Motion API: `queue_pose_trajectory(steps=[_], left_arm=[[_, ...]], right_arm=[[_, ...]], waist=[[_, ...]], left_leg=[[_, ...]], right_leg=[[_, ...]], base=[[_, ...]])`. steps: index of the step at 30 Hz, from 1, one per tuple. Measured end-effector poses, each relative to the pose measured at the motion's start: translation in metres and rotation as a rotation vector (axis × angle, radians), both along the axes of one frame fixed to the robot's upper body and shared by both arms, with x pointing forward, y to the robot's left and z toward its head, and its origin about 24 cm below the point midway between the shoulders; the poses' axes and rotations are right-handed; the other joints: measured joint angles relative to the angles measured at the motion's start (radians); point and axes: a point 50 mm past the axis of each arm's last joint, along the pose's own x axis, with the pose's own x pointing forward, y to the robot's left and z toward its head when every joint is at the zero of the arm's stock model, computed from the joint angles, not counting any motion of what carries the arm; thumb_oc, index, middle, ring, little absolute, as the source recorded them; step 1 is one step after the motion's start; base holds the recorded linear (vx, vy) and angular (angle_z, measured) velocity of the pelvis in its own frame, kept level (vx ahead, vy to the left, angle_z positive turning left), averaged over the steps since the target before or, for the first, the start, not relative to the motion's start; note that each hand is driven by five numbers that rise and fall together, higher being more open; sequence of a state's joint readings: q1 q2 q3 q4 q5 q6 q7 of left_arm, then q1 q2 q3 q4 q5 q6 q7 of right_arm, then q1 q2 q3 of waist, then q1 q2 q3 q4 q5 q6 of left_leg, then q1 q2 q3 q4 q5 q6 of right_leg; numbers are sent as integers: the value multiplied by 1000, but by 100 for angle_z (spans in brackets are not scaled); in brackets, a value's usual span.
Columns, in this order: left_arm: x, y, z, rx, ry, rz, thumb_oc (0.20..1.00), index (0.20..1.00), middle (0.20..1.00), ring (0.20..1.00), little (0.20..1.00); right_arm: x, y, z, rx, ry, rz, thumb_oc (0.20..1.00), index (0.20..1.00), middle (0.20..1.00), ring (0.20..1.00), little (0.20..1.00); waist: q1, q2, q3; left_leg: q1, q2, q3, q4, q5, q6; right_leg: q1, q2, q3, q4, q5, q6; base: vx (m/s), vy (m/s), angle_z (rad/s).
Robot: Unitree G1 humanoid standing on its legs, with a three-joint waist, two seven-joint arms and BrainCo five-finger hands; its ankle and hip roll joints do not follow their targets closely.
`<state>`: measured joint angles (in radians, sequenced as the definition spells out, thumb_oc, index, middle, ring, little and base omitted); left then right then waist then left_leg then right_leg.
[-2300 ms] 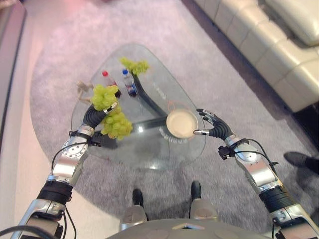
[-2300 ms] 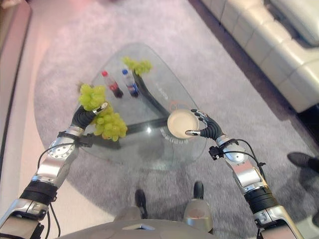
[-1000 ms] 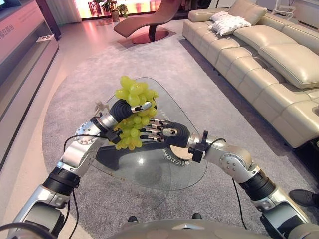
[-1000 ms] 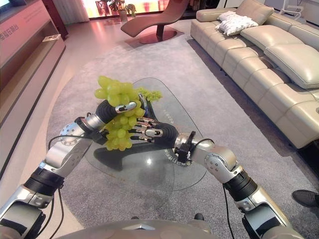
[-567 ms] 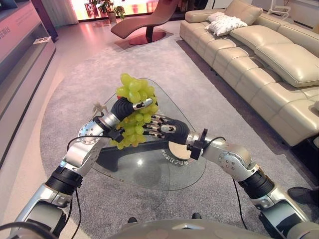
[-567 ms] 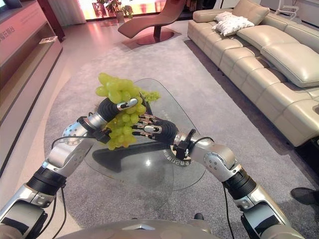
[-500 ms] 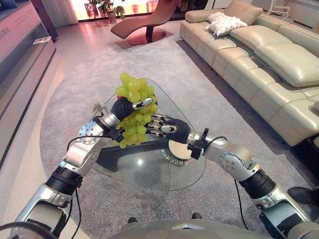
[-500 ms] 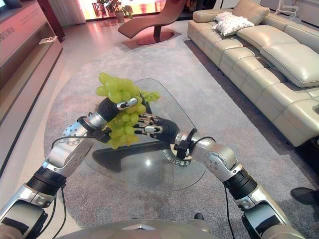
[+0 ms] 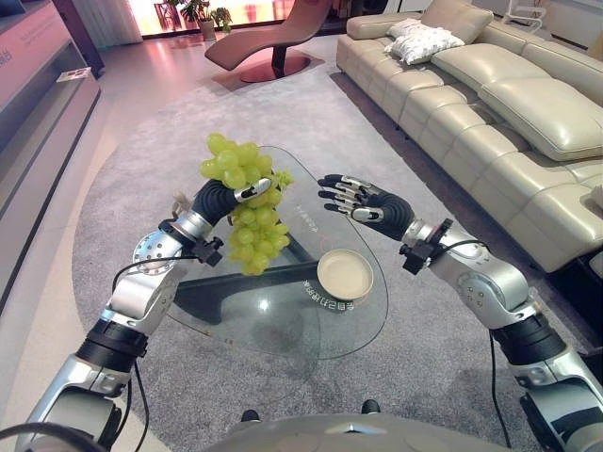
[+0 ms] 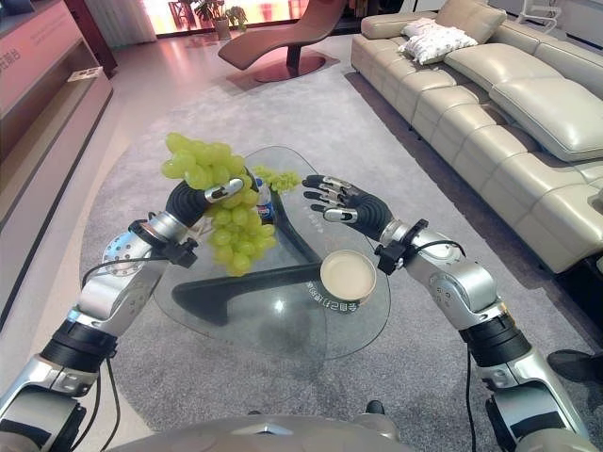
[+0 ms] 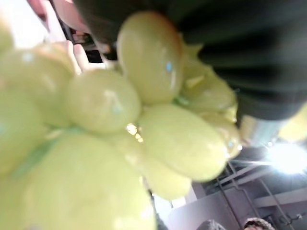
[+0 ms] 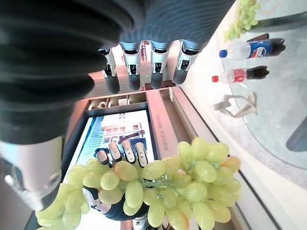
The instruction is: Pick up fruits into the plate
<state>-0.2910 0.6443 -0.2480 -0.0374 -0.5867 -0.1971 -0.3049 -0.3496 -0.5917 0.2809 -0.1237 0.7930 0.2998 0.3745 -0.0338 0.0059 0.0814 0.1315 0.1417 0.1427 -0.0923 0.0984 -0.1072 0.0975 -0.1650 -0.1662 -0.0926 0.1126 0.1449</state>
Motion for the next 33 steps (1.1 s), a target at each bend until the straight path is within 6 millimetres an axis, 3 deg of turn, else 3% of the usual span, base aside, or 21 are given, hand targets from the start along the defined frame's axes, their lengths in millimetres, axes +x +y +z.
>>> queue_pose_trajectory(steps=[9, 14, 33], left_arm=[[-1, -7, -2, 7, 8, -56, 200, 200, 200, 200, 200], [-2, -21, -4, 9, 36, -137, 200, 200, 200, 200, 200], [0, -29, -2, -142, 123, -193, 200, 200, 200, 200, 200]], right_arm=[[-3, 17, -4, 92, 41, 42, 1000, 1000, 1000, 1000, 1000], [-12, 41, -11, 157, 120, 157, 1000, 1000, 1000, 1000, 1000], [-11, 45, -7, 218, 182, 184, 1000, 1000, 1000, 1000, 1000]], waist=[[2, 0, 0], [2, 0, 0], [0, 0, 0]], left_leg=[[-1, 0, -2, 0, 0, 0], [-2, 0, -5, 0, 0, 0], [0, -1, -6, 3, 2, -3]], right_leg=[[1, 0, -1, 0, 0, 0], [2, 0, -4, 0, 0, 0], [1, -1, 0, 0, 0, 0]], base=[[0, 0, 0], [0, 0, 0], [0, 0, 0]])
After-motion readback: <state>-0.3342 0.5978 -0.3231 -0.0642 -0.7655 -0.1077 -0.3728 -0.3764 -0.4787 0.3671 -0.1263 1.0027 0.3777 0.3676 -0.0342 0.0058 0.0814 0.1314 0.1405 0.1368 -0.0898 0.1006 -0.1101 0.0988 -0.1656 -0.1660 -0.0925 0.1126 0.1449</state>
